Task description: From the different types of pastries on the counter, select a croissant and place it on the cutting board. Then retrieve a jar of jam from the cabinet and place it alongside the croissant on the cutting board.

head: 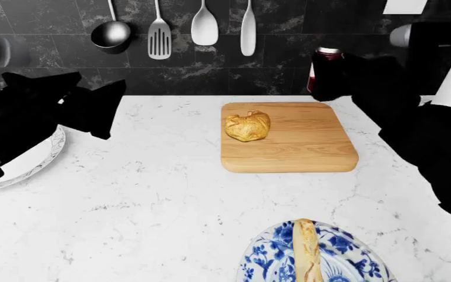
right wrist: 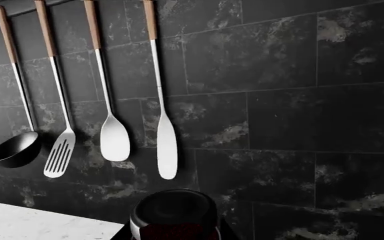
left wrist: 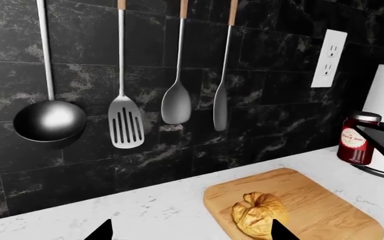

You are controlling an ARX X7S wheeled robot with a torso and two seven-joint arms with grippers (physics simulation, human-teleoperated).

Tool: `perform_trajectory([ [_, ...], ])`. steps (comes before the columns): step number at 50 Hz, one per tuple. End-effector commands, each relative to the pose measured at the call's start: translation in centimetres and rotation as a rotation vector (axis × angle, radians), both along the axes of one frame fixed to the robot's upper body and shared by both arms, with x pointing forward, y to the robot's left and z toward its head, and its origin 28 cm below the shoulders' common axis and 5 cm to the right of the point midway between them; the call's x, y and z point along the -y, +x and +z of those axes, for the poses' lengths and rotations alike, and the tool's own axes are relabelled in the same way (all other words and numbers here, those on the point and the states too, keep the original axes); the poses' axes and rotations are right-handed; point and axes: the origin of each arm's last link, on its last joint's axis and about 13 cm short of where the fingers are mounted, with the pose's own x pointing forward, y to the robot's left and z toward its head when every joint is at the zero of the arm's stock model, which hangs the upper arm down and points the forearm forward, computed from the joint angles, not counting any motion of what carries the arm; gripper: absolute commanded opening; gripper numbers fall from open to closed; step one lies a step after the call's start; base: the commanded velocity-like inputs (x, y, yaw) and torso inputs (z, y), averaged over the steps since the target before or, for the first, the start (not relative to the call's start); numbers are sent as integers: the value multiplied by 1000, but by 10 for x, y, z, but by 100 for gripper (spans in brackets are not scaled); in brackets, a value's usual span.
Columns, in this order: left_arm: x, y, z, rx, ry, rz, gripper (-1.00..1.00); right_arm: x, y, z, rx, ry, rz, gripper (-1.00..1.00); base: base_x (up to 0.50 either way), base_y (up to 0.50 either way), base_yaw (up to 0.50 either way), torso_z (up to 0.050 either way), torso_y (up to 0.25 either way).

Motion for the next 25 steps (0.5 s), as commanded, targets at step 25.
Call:
perform_trajectory([
  [25, 2, 0, -5, 47, 80, 9, 100, 3, 4, -18, 41, -2, 48, -100, 0, 0, 0, 0, -55],
])
